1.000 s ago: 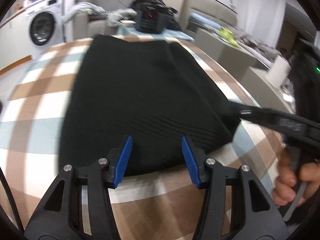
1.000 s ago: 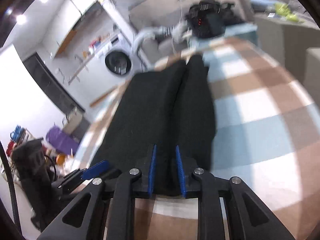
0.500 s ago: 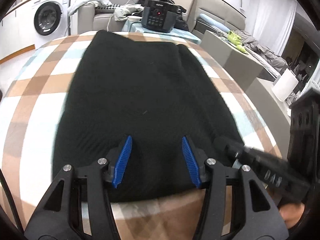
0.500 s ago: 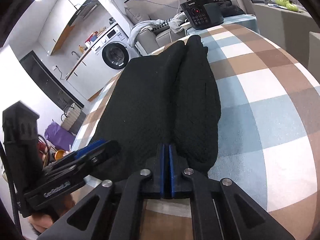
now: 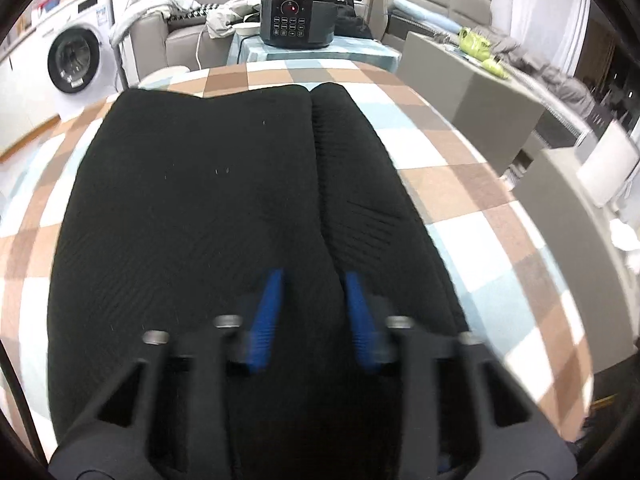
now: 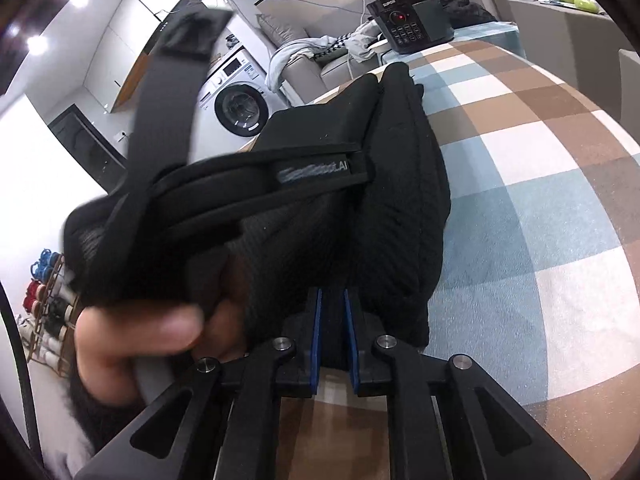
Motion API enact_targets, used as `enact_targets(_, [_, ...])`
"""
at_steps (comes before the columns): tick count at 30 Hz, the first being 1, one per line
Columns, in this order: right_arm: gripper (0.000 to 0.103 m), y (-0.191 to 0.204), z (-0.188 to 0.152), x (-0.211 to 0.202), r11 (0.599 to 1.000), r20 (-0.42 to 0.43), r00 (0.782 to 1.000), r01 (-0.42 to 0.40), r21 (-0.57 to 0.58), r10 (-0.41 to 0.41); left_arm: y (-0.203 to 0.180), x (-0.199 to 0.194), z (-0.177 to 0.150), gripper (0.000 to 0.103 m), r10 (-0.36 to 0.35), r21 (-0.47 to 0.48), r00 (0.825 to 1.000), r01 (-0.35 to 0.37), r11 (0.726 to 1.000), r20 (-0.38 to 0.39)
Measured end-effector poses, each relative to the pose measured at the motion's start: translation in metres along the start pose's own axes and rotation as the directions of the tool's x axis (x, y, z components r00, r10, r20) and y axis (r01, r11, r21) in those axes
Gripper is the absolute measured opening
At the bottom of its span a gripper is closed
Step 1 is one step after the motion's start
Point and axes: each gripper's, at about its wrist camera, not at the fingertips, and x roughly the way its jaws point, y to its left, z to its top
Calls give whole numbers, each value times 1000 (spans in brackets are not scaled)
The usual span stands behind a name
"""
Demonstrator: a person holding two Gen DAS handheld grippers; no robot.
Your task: Fold small clothes
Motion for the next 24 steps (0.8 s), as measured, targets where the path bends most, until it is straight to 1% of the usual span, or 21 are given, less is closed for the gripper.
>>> enact_targets(1, [11, -1, 0, 0, 1000, 0, 1000, -4, 4, 4, 0, 2, 2, 10, -3, -1, 1000, 3, 1000, 6])
enact_targets(2, [11, -1, 0, 0, 1000, -2, 1000, -8, 7, 8, 1, 3, 3, 5, 1, -3, 1000, -1, 1000, 14])
enact_targets(8, [11, -6, 0, 1, 999, -6, 999, -38, 26, 38, -1, -11, 7, 4, -14, 15, 997, 13, 1000, 72])
enact_targets(10, [11, -6, 0, 1, 999, -9, 999, -39, 29, 39, -3, -4, 5, 5, -24, 29, 999, 23, 999, 37])
enact_targets(11, [11, -6, 1, 1, 999, -11, 999, -38, 32, 38, -3, -1, 3, 7, -29, 31, 999, 28, 999, 21])
enact_targets(12, [11, -6, 1, 1, 999, -14, 999, -35, 30, 35, -4, 1, 0, 10, -13, 36, 1000, 12, 999, 20])
enact_targets(13, [11, -7, 1, 0, 999, -16, 999, -32, 27, 32, -6, -2, -3, 12, -3, 51, 1000, 2, 999, 29])
enact_targets(14, [11, -6, 1, 0, 999, -16, 999, -27, 24, 28, -7, -5, -5, 18, -10, 60, 999, 8, 998, 30])
enact_targets(15, [11, -5, 2, -1, 1000, -17, 1000, -21, 20, 21, -7, -9, -8, 27, -24, 63, 999, 22, 998, 31])
enact_targets(16, [11, -4, 3, -1, 1000, -19, 1000, -15, 17, 16, -6, -14, -10, 31, -42, 62, 999, 39, 997, 33])
enact_targets(17, [12, -3, 3, -2, 1000, -20, 1000, -8, 12, 8, -4, -23, -14, 38, -60, 60, 997, 58, 997, 46])
enact_targets(18, [14, -1, 4, -3, 1000, -19, 1000, 0, 5, 0, -2, -32, -18, 44, -65, 63, 996, 61, 996, 61])
enact_targets(19, [15, 1, 4, -5, 1000, -18, 1000, 7, -4, -7, 0, -41, -22, 46, -59, 67, 995, 54, 996, 77])
enact_targets(21, [22, 7, 3, -11, 998, -8, 999, 38, -52, -38, 7, -58, -29, 54, -51, 64, 993, 45, 997, 108])
enact_targets(22, [24, 11, 2, -14, 996, 0, 998, 56, -74, -56, 12, -68, -33, 55, -52, 59, 991, 45, 997, 122])
enact_targets(24, [39, 17, 2, -21, 988, 31, 996, 90, -123, -86, 21, -83, -40, 59, -47, 50, 989, 40, 998, 140])
